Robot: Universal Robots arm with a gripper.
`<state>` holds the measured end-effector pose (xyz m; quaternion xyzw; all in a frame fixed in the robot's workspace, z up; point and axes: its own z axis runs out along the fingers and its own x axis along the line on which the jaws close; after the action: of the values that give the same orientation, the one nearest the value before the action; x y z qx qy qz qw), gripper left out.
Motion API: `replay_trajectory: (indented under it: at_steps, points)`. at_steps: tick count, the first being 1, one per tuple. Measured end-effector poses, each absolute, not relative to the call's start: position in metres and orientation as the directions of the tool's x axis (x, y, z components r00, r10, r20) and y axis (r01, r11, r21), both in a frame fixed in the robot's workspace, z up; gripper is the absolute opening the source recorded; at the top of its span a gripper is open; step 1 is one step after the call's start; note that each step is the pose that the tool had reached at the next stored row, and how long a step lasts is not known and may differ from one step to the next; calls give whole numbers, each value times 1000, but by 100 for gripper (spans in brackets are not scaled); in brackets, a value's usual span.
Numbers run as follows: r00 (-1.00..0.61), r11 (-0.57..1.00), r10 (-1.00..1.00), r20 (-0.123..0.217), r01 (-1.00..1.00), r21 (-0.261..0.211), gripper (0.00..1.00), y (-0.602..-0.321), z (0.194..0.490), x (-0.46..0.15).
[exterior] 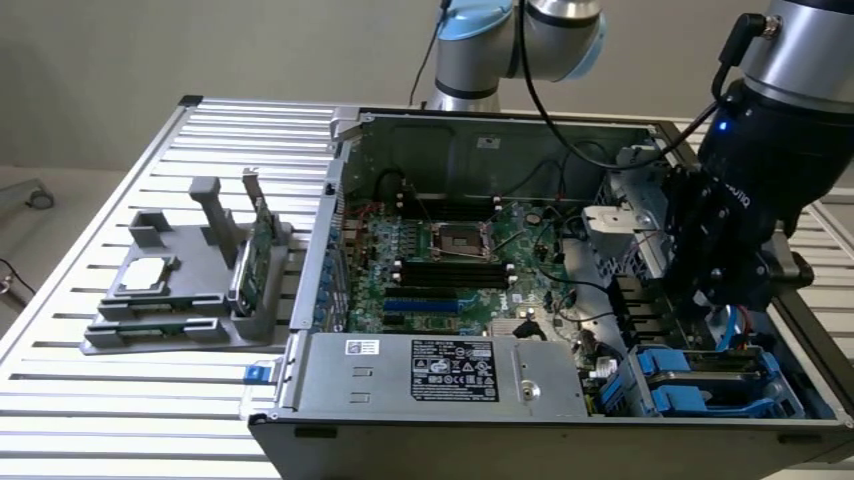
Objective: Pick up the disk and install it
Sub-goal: 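Insert the second disk wire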
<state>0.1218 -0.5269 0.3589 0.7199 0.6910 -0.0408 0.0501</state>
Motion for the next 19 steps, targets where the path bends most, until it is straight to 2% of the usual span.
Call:
replay_trajectory:
  at_steps: [7,12,16,19]
  points:
    - [44,-40,987,-152,999,30,37,-520,375,131]
    - [53,-37,977,-206,996,77,37,-519,375,136]
    - [59,-32,960,-272,994,105,37,-519,375,138]
    - [61,-31,957,-284,993,110,37,-519,375,138]
